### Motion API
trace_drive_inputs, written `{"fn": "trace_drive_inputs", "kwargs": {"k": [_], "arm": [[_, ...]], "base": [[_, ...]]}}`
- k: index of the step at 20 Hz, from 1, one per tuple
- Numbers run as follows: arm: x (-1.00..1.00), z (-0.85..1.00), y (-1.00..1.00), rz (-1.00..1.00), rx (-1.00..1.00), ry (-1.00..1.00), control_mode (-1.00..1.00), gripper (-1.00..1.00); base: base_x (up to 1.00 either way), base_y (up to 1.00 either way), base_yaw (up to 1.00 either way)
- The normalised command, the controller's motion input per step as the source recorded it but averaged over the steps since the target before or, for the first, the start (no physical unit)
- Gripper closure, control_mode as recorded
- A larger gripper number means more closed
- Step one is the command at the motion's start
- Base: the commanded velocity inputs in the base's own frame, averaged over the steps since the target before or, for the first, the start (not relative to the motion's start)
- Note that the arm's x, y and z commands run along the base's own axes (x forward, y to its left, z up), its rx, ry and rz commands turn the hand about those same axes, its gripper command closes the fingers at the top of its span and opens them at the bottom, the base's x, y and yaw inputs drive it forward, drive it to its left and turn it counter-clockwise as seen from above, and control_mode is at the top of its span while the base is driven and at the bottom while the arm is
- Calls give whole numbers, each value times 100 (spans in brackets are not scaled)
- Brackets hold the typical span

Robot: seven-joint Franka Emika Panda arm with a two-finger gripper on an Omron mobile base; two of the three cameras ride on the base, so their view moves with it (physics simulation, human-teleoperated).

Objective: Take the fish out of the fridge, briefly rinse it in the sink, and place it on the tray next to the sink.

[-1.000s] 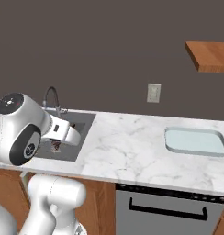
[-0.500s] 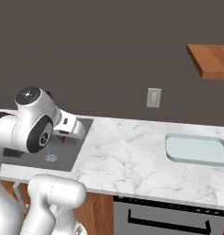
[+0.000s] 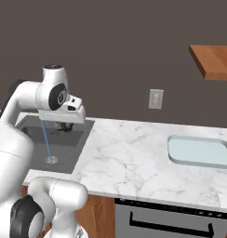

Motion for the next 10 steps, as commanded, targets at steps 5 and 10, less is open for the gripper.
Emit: {"fn": "trace_drive_inputs", "kwargs": {"k": [5, 10], "arm": [[9, -58, 10, 10, 19, 23, -100, 100], [0, -49, 0, 3, 38, 1, -100, 100]], "base": [[0, 0, 0], [0, 0, 0]]}}
